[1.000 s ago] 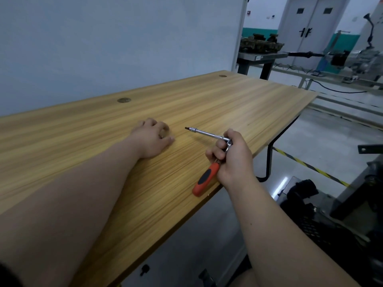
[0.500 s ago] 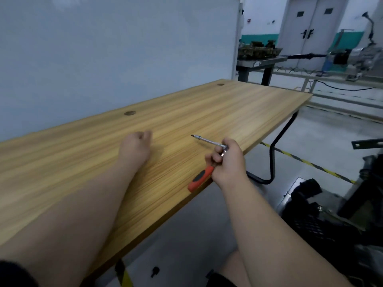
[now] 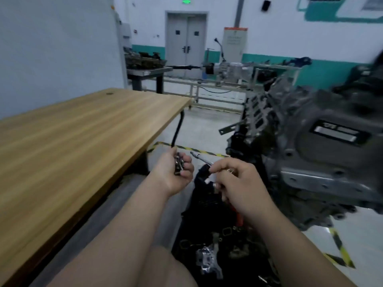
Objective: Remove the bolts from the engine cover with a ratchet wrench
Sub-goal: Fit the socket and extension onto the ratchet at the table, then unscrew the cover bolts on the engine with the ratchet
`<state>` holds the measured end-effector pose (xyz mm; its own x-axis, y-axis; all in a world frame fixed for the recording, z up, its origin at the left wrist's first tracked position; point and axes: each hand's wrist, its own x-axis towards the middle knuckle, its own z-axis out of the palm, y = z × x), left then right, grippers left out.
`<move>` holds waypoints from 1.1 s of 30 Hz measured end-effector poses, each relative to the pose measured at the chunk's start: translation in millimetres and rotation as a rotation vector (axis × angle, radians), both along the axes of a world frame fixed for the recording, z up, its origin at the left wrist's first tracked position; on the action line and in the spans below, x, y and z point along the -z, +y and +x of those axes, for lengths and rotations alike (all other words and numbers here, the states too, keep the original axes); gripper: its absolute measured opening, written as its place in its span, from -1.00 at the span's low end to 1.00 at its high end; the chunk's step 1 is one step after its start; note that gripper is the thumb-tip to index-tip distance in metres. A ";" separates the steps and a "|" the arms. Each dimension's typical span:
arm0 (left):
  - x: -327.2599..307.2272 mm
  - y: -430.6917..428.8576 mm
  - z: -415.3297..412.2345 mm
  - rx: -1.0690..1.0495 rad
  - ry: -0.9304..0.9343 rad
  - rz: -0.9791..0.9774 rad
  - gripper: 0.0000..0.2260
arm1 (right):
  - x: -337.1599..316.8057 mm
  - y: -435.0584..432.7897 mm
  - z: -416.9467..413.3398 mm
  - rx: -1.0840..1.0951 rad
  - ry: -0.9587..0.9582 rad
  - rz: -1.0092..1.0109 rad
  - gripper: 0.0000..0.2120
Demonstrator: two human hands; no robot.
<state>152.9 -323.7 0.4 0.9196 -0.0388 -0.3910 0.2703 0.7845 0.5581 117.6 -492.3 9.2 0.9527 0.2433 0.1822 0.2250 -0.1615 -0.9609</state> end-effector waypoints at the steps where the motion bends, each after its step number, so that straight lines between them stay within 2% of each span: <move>1: 8.8 -14.8 0.3 0.068 0.001 -0.018 -0.65 | 0.9 -13.6 -4.5 -0.009 -0.039 -0.062 -0.71; 4: 29.5 -75.5 1.2 0.281 0.021 -0.017 -0.76 | 4.9 -69.2 -22.6 0.070 -0.115 -0.155 -0.65; 6: 42.6 -102.2 3.3 0.316 0.035 -0.016 -0.77 | 14.8 -96.3 -34.2 0.105 -0.124 -0.160 -0.63; 12: 84.5 -131.0 8.3 0.242 0.112 -0.067 -0.76 | 72.4 -140.3 -57.2 0.204 -0.102 -0.063 -0.59; 17: 88.6 -148.1 9.6 0.235 0.134 -0.035 -0.75 | 81.0 -149.3 -53.8 0.212 -0.092 0.009 -0.55; 20: 93.3 -157.1 7.0 0.284 0.128 -0.014 -0.76 | 84.1 -144.4 -43.3 0.203 -0.186 -0.075 -0.60; 22: 93.8 -158.4 6.5 0.286 0.119 -0.021 -0.76 | 88.9 -140.4 -41.1 0.188 -0.249 -0.153 -0.74; 26: 95.9 -154.8 7.6 0.254 0.136 0.030 -0.77 | 100.2 -137.5 -46.2 0.192 -0.321 -0.178 -0.86; 29: 101.7 -154.9 6.9 0.268 0.146 0.077 -0.77 | 107.7 -136.9 -46.3 0.192 -0.348 -0.201 -0.87; 33: 110.9 -156.2 6.9 0.271 0.140 0.140 -0.74 | 114.2 -135.9 -48.1 0.197 -0.391 -0.261 -0.78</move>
<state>159.8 -479.9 -110.5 0.8200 -0.2116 -0.5318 0.5406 0.5915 0.5982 69.4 -628.2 -105.0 0.8577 0.1507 0.4916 0.5010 -0.4604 -0.7329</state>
